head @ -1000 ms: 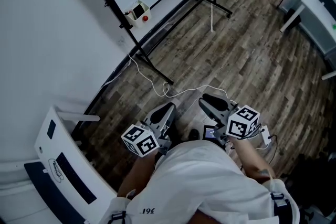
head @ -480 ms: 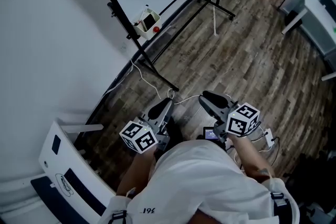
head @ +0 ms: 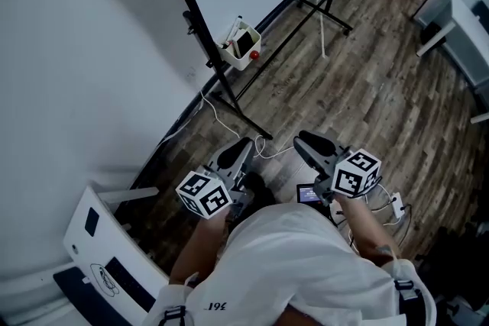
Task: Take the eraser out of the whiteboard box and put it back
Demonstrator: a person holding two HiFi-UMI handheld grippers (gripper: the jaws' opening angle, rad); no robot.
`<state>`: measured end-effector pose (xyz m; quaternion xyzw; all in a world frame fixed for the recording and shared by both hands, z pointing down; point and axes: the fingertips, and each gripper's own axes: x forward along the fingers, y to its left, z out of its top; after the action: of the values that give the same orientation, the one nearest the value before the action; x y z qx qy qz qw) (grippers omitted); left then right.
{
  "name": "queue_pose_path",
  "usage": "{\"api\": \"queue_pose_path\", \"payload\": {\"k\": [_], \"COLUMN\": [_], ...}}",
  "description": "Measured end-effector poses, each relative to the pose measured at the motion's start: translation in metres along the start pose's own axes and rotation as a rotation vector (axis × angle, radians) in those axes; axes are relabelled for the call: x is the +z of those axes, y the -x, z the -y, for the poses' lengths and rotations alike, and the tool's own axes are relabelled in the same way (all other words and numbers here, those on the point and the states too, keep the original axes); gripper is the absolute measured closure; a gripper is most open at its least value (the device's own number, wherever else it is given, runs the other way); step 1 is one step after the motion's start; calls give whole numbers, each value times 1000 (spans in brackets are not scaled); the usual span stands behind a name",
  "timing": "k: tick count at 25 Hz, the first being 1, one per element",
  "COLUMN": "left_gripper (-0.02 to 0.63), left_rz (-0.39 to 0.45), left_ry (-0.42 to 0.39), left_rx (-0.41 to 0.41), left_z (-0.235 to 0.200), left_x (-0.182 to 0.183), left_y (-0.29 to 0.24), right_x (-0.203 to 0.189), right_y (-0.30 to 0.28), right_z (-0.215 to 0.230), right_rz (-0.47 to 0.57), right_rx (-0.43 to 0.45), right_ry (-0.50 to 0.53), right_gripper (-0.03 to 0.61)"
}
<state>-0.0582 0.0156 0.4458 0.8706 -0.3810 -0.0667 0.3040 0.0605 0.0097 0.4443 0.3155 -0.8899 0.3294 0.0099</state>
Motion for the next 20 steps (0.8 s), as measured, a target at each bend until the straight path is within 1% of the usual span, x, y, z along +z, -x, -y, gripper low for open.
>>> {"api": "queue_pose_path", "payload": {"k": [10,16,20], "left_gripper": [578,578,578], "left_rz": [1,0,7], "left_ry": [-6,-4,-4], "left_rx": [-5,-9,10], "left_z": [-48,-58,-64], "left_x": [29,35,38], "left_y": [16,12,5], "right_x": [6,12,22], "right_y": [-57,-70,-76], "right_z": [-16,-13,-5], "right_rz": [-2,-13,-25], "right_rx": [-6,-13,0], "right_ry": [18,26,42], "right_gripper": [474,474,474]}}
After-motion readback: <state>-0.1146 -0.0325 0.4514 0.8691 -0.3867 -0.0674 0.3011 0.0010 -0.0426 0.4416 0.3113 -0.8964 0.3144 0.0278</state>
